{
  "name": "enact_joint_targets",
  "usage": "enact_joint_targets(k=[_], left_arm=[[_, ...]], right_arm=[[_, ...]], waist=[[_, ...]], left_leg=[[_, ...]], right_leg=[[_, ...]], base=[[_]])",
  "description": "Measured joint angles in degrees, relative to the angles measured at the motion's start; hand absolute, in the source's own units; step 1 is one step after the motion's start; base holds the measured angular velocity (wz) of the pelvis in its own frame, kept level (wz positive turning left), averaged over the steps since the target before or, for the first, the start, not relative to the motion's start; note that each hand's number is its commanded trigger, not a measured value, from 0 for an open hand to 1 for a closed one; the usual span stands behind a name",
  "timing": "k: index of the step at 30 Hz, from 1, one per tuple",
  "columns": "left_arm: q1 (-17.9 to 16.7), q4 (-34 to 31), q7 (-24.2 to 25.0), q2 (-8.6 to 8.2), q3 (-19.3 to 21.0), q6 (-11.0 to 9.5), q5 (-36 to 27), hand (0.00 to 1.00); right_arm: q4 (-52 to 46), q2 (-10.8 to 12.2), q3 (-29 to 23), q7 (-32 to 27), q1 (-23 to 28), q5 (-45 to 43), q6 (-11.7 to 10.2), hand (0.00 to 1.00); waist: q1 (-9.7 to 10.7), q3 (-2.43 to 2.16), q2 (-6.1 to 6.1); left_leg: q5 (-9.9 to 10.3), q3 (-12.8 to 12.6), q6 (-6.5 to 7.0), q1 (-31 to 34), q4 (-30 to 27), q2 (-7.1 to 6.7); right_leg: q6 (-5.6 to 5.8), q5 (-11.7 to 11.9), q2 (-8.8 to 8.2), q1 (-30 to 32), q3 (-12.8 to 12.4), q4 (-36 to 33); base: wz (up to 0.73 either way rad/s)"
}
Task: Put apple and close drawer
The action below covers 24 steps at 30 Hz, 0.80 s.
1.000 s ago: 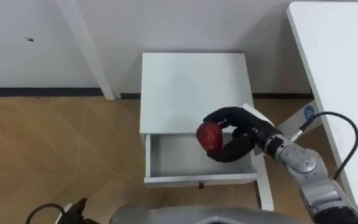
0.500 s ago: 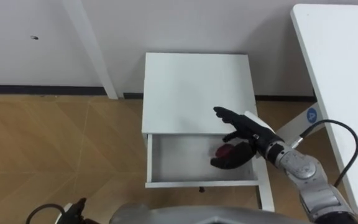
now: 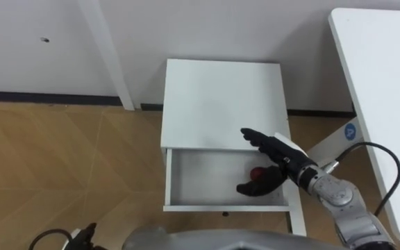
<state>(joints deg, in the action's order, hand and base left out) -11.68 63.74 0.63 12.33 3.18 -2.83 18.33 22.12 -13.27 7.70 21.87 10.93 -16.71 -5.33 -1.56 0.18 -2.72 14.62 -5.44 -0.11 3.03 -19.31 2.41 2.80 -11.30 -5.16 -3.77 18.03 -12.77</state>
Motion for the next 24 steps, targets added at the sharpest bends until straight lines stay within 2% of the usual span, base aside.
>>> enact_joint_targets(k=[6, 7, 9, 11, 12, 13, 14, 15, 16, 17, 18, 19, 20, 22, 23, 24], left_arm=[[-0.3, -0.2, -0.5, -0.20, 0.0, 0.0, 0.0, 0.00], [-0.4, 0.2, -0.5, -0.20, 0.0, -0.1, 0.0, 0.00], [-0.2, 0.6, -0.5, -0.20, 0.0, -0.1, -0.4, 0.00], [-0.3, 0.9, -0.5, -0.51, 0.1, -0.1, -0.7, 0.00], [-0.2, 1.2, -0.2, -0.90, 0.4, -0.2, -0.7, 0.00], [1.2, 2.1, 0.1, -1.14, 1.1, -0.3, -0.7, 0.00], [1.5, 2.3, 0.1, -1.17, 1.3, -0.3, -0.7, 0.00], [1.5, 2.7, 0.0, -0.90, 1.5, -0.4, -0.7, 0.00], [1.4, 3.2, 0.0, -0.60, 1.6, -0.3, -0.8, 0.00], [1.3, 3.3, 0.0, -0.51, 1.6, -0.2, -0.8, 0.00], [1.3, 3.5, 0.0, -0.36, 1.7, -0.2, -0.7, 0.00], [1.3, 3.6, -0.1, 0.05, 1.7, -0.4, -0.8, 0.00], [1.4, 3.9, -0.1, 0.33, 1.8, -0.4, -0.8, 0.00], [1.6, 5.3, -0.3, 0.75, 1.8, -0.7, -2.0, 0.00], [1.8, 5.7, -0.3, 0.75, 1.8, -0.7, -2.0, 0.00], [2.2, 6.6, -0.5, 0.74, 1.7, -0.7, -2.5, 0.00]], right_arm=[[4.7, 0.3, -0.7, -0.9, 0.6, 0.2, 0.0, 0.00], [6.5, 0.7, -1.8, -1.5, 0.8, 1.1, -0.1, 0.00], [8.7, 0.8, -4.0, -2.9, 0.9, 3.1, -0.1, 0.00], [10.7, 0.7, -6.9, -4.7, 1.0, 6.1, -0.2, 0.00], [12.6, 0.7, -9.5, -6.3, 0.9, 8.6, -0.3, 0.00], [15.3, 0.6, -11.8, -8.2, 1.0, 11.3, -0.5, 0.00], [16.7, 0.6, -13.0, -8.9, 1.1, 12.7, -0.4, 0.00], [18.2, 0.6, -14.9, -10.1, 1.8, 14.9, -0.4, 0.00], [19.3, 0.4, -16.3, -11.0, 2.8, 18.5, -0.5, 0.00], [20.3, 0.1, -16.8, -11.2, 3.2, 20.4, -1.0, 0.00], [23.5, -0.3, -18.3, -11.3, 3.4, 23.5, -1.8, 0.00], [26.0, -0.4, -19.5, -11.3, 3.5, 26.0, -1.8, 0.00], [26.8, -0.4, -20.2, -11.3, 3.8, 27.2, -1.8, 0.00], [30.1, -0.8, -21.7, -11.4, 6.2, 30.3, -3.1, 0.00], [32.1, -1.0, -21.8, -11.8, 6.7, 30.4, -3.5, 0.00], [35.4, -1.3, -21.0, -13.0, 7.2, 30.8, -3.4, 0.00]], waist=[[0.5, -0.01, 0.31], [0.8, -0.09, 0.55], [1.4, 0.13, 1.33], [1.6, -0.10, 2.04], [2.6, -0.01, 2.71], [3.4, 0.02, 3.25], [3.4, 0.03, 3.26], [3.8, 0.01, 3.21], [4.8, -0.15, 3.43], [5.3, -0.18, 3.66], [6.2, -0.10, 4.55], [6.2, -0.03, 5.37], [6.4, 0.08, 5.56], [8.0, -0.10, 6.66], [8.2, -0.27, 7.01], [8.3, -0.31, 7.14]], left_leg=[[0.3, -0.4, 0.45, 0.1, -0.4, -0.07], [0.4, -0.6, 0.57, 0.1, -0.6, -0.11], [0.9, -0.6, 1.01, 0.4, -1.8, -0.18], [1.8, -2.9, 1.69, 1.4, -3.6, 0.02], [2.9, -6.1, 2.61, 2.8, -6.0, 0.45], [3.9, -9.0, 3.50, 3.8, -7.8, 0.79], [4.1, -10.1, 3.94, 3.8, -8.1, 0.83], [4.8, -10.5, 5.07, 3.8, -8.8, -0.37], [5.8, -10.3, 6.35, 3.8, -10.0, -1.49], [6.4, -10.2, 7.11, 3.8, -10.7, -1.87], [7.3, -10.4, 8.17, 3.8, -12.0, -2.03], [7.8, -11.3, 8.96, 4.2, -12.9, -1.81], [8.0, -11.6, 9.32, 4.5, -13.6, -1.65], [8.7, -12.0, 10.61, 5.8, -15.5, -0.95], [8.8, -12.4, 10.96, 6.1, -15.9, -0.75], [9.2, -13.3, 11.66, 6.4, -16.5, -0.56]], right_leg=[[0.08, -0.1, -0.46, -0.1, 0.4, -0.9], [0.17, -0.1, -0.69, -0.1, 0.6, -1.2], [0.53, -0.3, -1.03, 0.3, 0.6, -2.6], [0.99, -0.9, -2.06, 1.9, 0.6, -5.2], [1.55, -1.8, -3.28, 3.3, 1.0, -8.1], [2.30, -2.7, -5.24, 6.1, 0.7, -13.8], [2.34, -2.7, -6.48, 8.0, 0.3, -17.8], [2.15, -2.1, -9.31, 11.6, -0.2, -25.6], [1.34, -0.1, -11.94, 14.9, -1.0, -33.2], [0.68, 1.9, -13.02, 16.7, -1.4, -36.8], [-0.54, 8.0, -14.48, 21.2, -3.1, -43.2], [-0.62, 13.1, -14.48, 26.5, -5.7, -49.5], [-1.13, 12.8, -14.15, 29.5, -6.7, -55.2], [-1.63, 8.4, -11.85, 40.1, -7.4, -76.5], [-1.54, 7.2, -11.12, 42.6, -7.2, -80.3], [-1.32, 5.0, -9.92, 47.5, -6.6, -86.2]], base=[[0.02], [0.06], [0.00], [-0.01], [0.32], [0.36], [0.30], [0.16], [0.15], [0.10], [-0.23], [-0.34], [-0.46], [-0.20], [-0.16], [-0.17]])
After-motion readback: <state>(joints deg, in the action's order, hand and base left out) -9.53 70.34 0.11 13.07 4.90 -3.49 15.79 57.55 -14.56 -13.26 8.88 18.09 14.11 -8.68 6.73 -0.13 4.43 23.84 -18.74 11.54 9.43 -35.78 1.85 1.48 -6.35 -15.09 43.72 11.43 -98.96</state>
